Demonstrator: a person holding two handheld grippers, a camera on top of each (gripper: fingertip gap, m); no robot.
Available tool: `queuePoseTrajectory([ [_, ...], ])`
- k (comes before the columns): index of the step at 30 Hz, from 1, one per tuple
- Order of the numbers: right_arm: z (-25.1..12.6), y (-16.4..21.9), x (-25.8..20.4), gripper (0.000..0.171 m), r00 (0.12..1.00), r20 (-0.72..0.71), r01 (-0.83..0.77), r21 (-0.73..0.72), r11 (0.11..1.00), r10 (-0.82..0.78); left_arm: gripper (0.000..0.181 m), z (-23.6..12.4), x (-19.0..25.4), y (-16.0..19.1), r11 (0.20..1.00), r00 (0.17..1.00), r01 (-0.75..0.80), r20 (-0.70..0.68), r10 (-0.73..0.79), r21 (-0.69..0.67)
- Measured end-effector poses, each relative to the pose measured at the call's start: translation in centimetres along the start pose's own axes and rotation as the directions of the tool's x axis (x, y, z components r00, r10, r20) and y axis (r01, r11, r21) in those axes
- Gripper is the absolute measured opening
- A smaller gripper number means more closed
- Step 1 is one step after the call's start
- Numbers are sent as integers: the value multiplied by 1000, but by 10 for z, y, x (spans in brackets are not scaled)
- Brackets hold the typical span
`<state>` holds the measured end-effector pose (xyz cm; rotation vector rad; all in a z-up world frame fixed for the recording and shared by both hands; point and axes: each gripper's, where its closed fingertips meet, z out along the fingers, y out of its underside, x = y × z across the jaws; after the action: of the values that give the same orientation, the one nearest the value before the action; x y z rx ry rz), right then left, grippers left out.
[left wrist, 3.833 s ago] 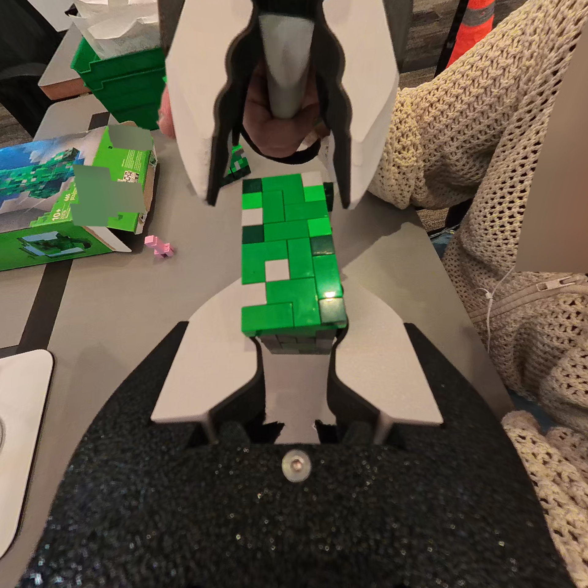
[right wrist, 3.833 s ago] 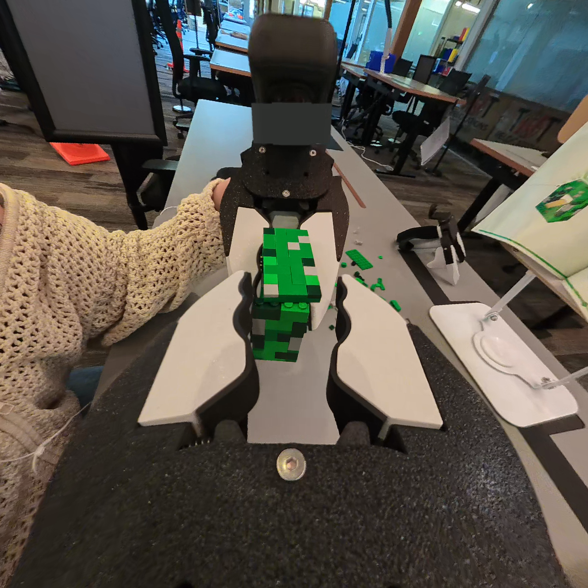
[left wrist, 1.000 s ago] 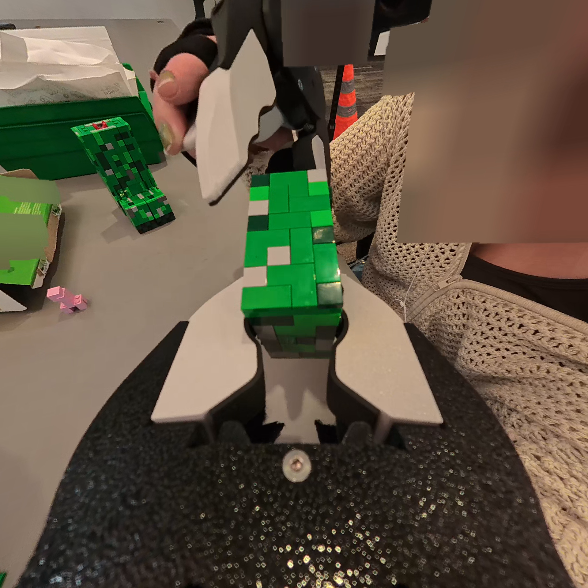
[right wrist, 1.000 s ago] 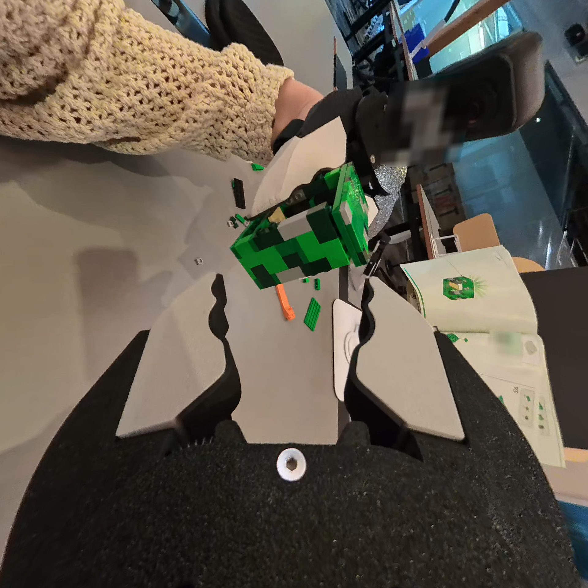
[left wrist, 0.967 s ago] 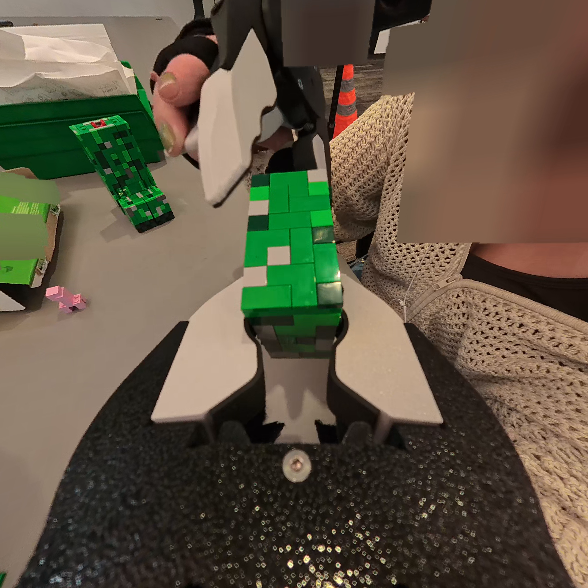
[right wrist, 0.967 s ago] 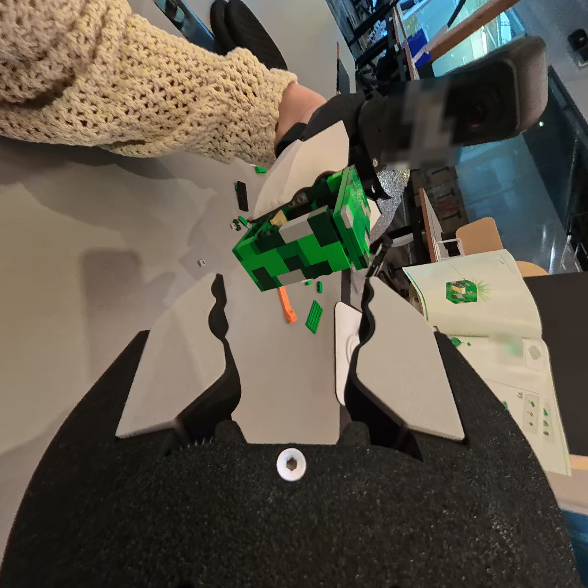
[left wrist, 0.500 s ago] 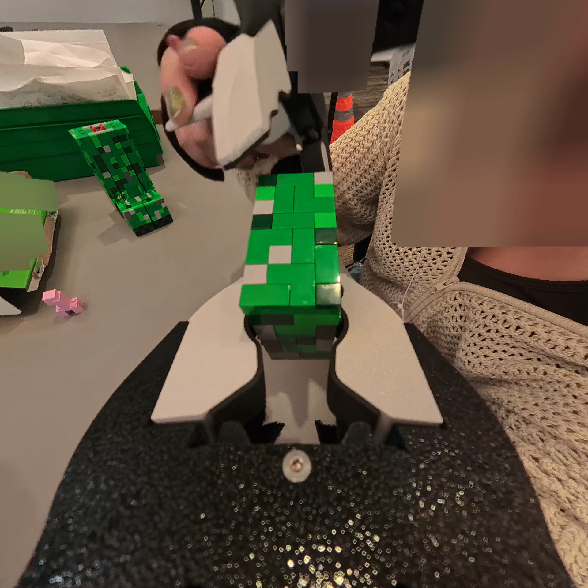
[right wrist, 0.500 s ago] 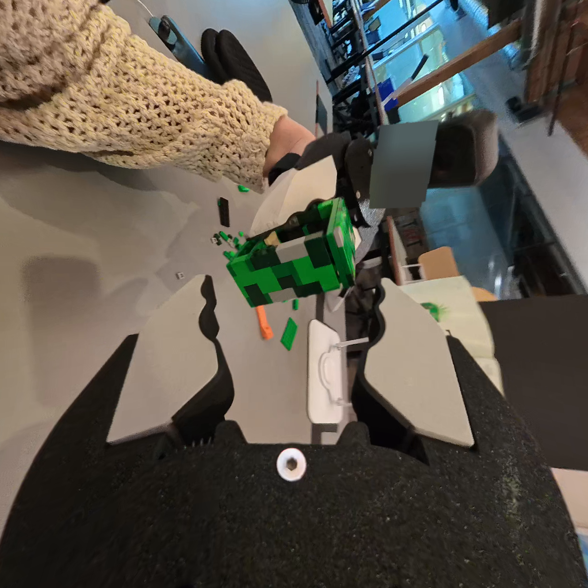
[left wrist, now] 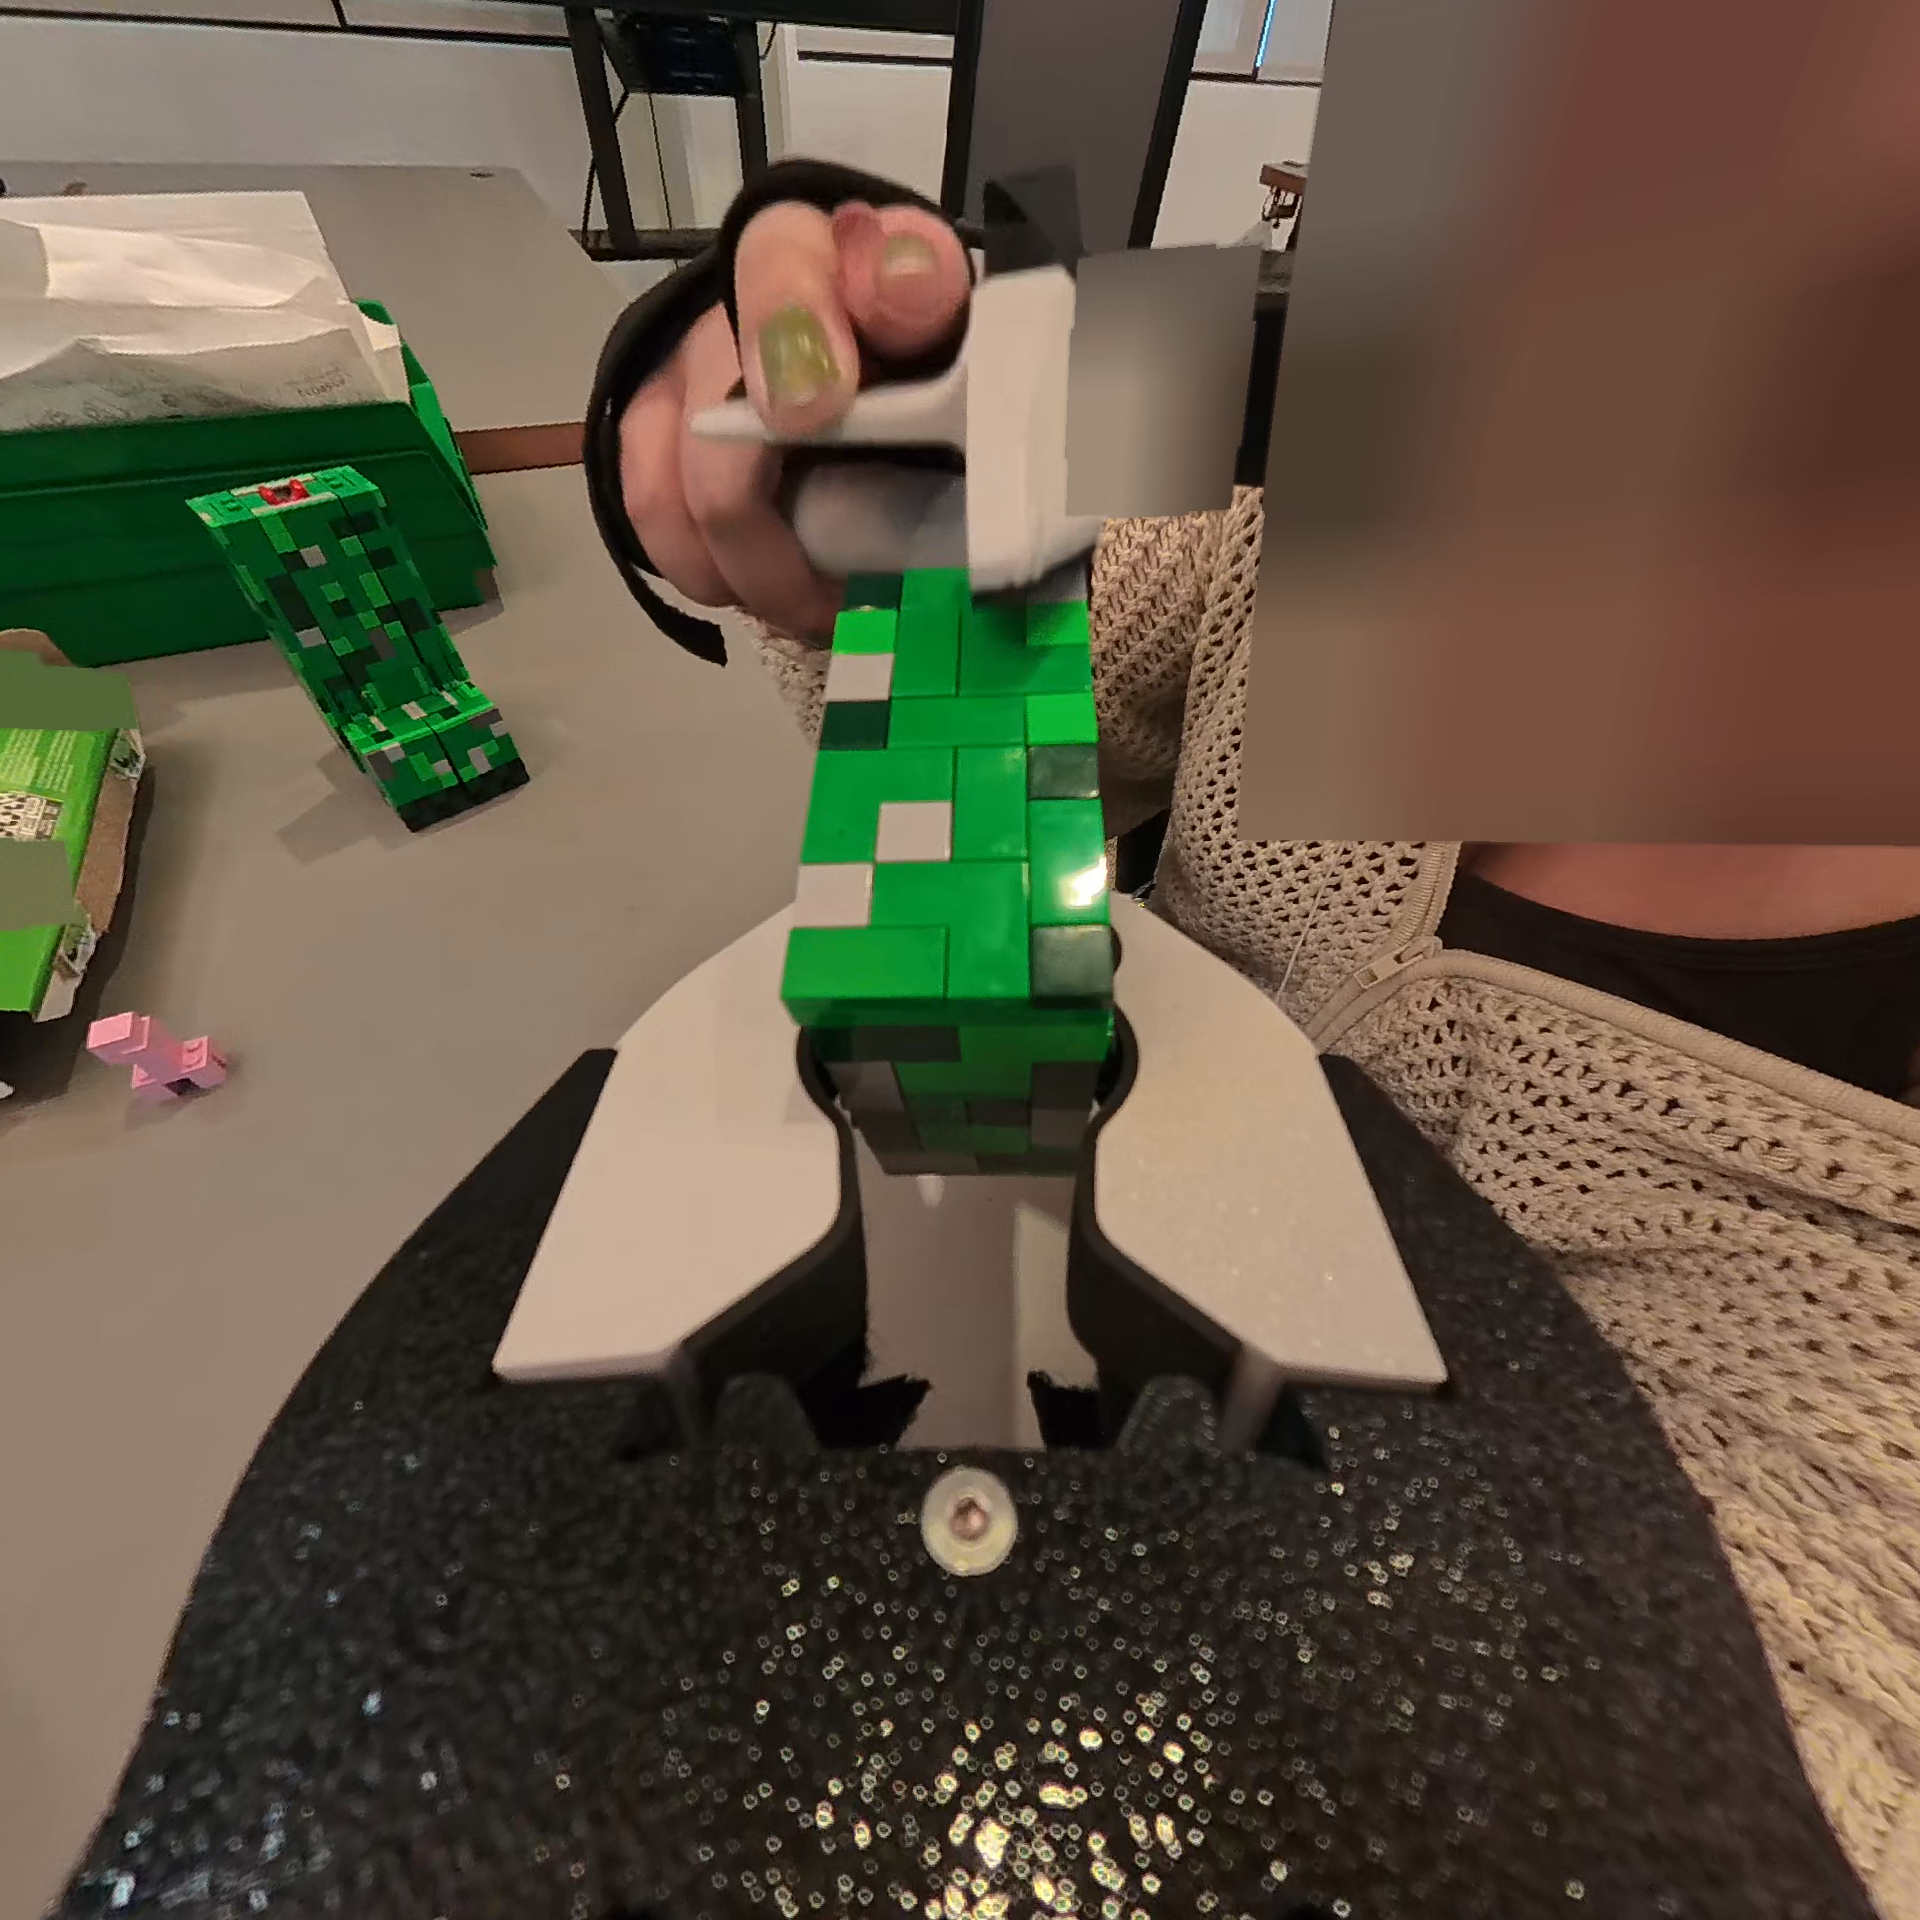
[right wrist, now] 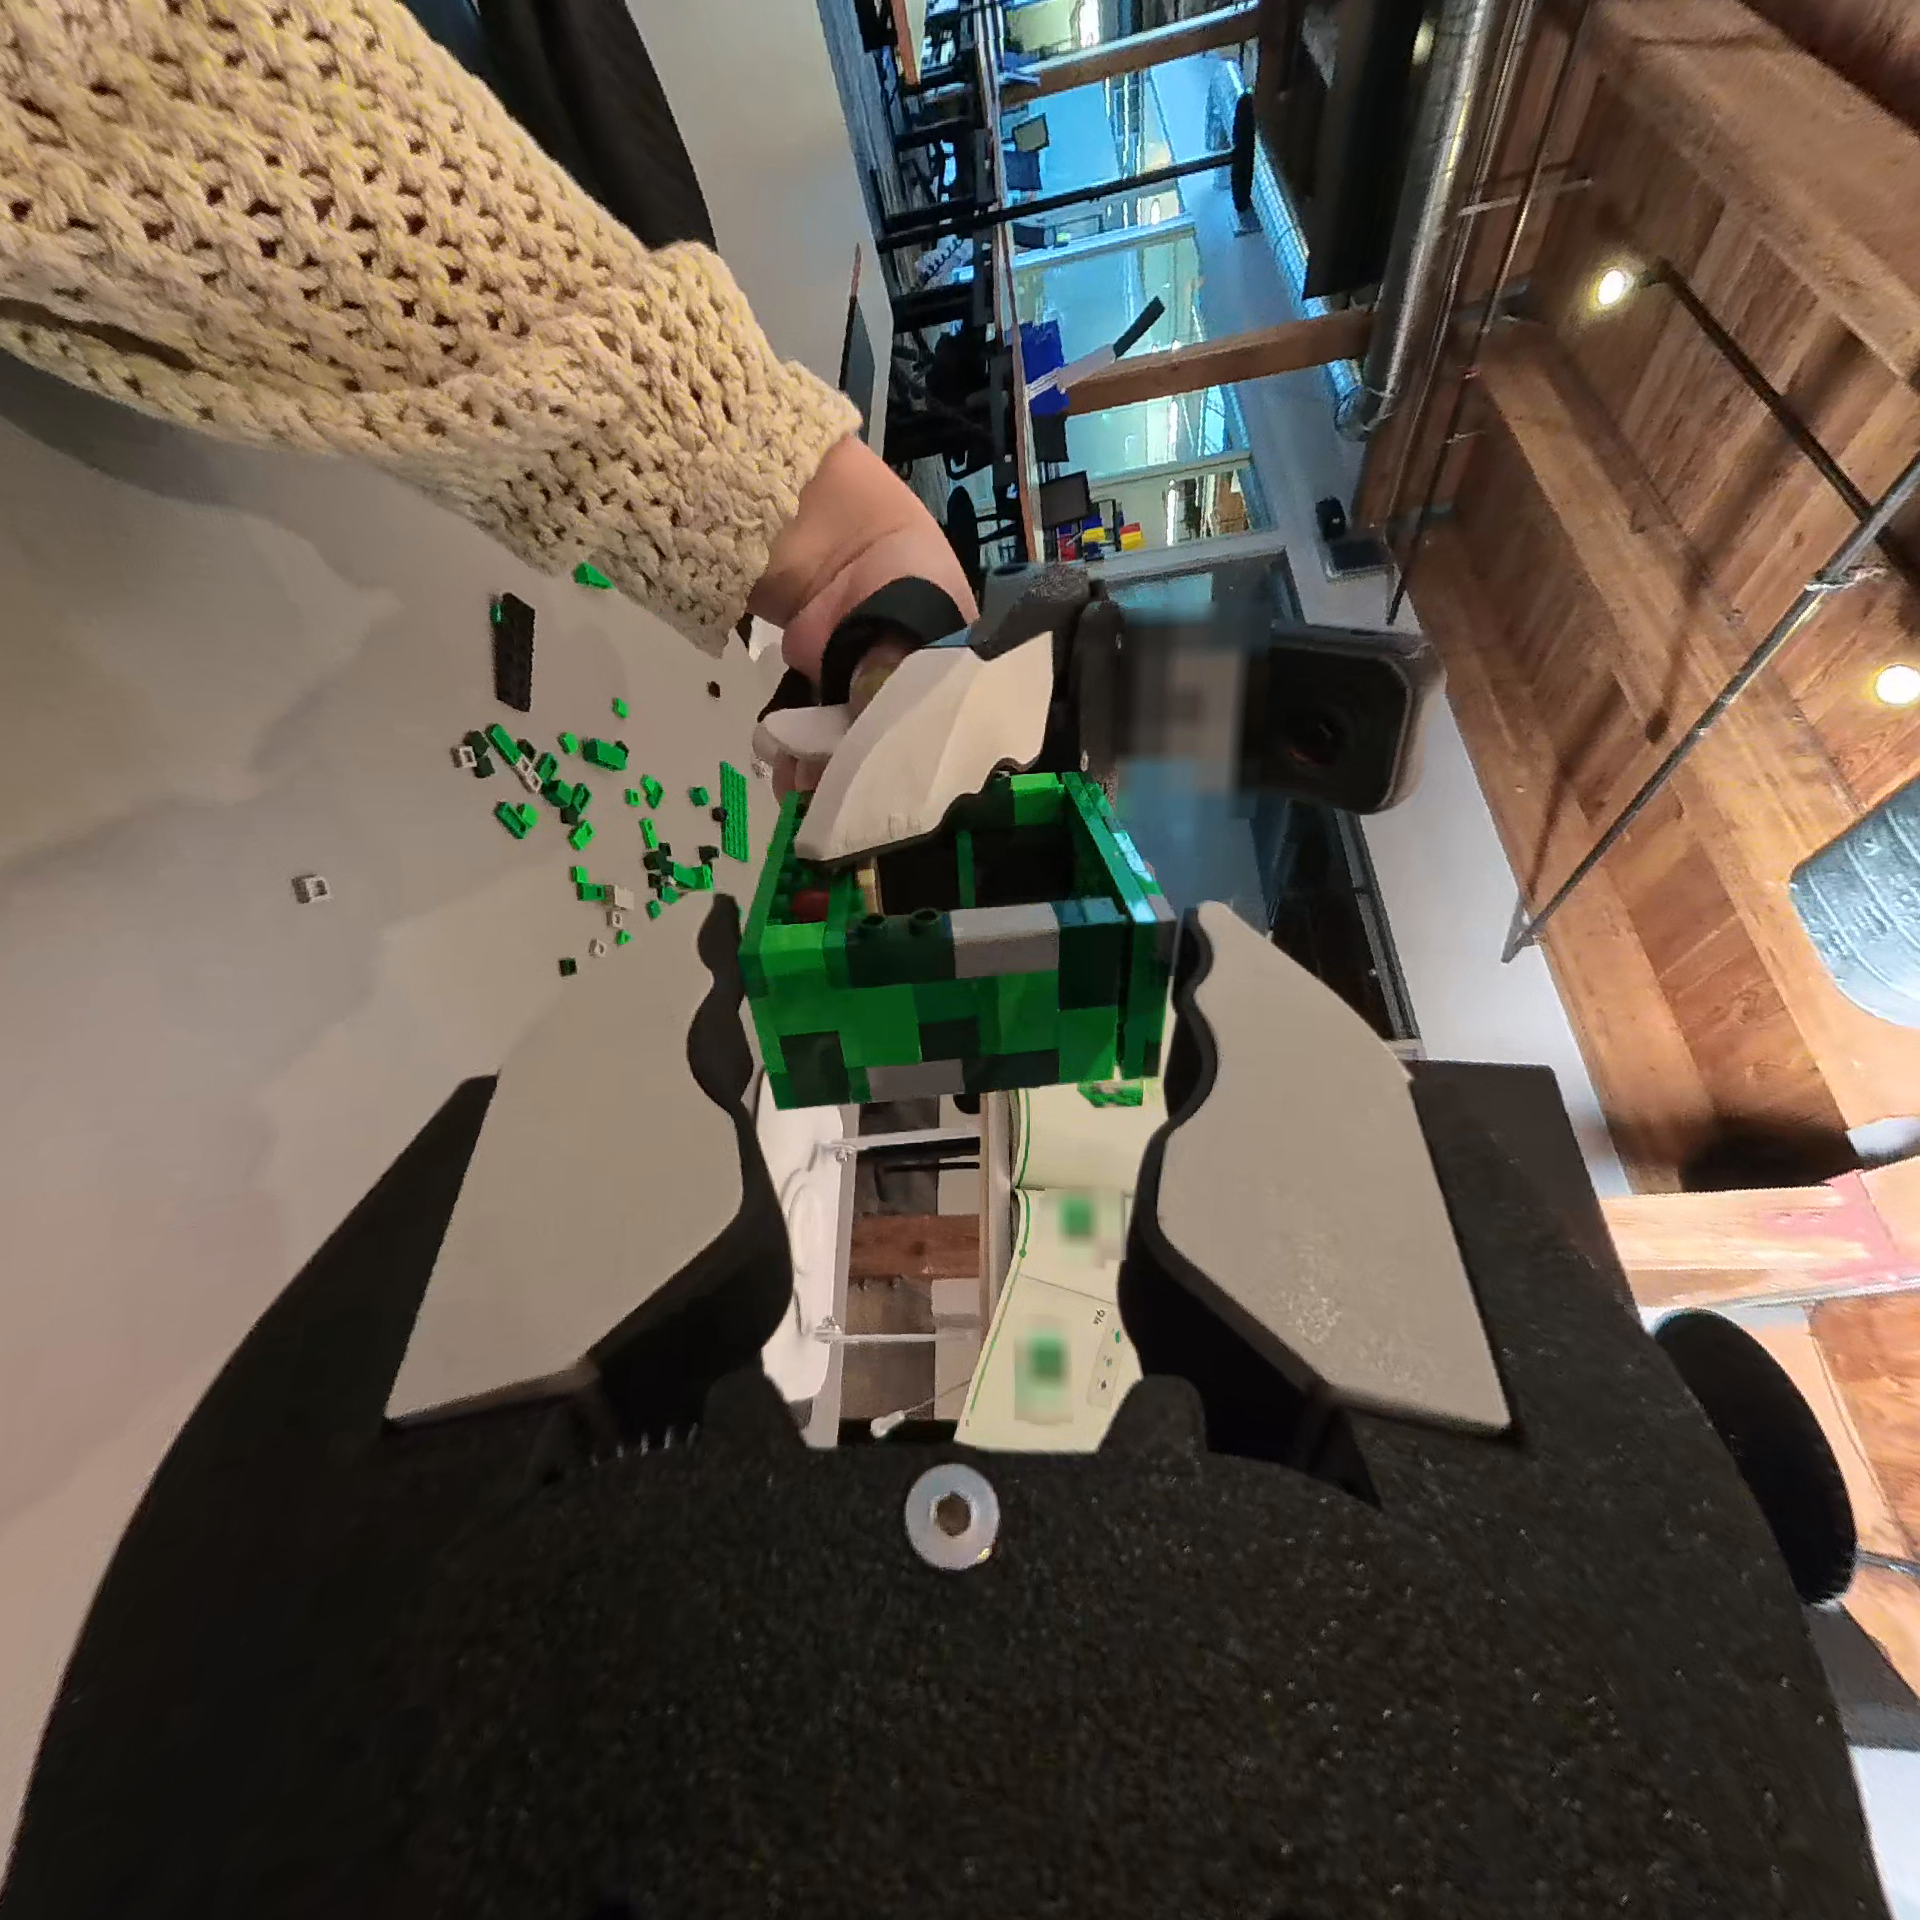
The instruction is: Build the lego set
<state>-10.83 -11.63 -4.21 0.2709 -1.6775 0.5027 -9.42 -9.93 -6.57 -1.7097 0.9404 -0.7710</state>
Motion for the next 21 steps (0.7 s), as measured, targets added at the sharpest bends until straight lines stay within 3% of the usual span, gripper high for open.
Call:
queuePoseTrajectory([
  [13, 0, 5, 4, 74, 999, -32, 30, -29, 999, -31, 43, -3, -5, 0, 1000, 1000, 8, 30, -8, 9],
  [21, -2, 5, -2, 76, 1000, 27, 15, -13, 1000, -14, 44, 2, -4, 5, 999, 1000, 10, 25, -10, -33],
])
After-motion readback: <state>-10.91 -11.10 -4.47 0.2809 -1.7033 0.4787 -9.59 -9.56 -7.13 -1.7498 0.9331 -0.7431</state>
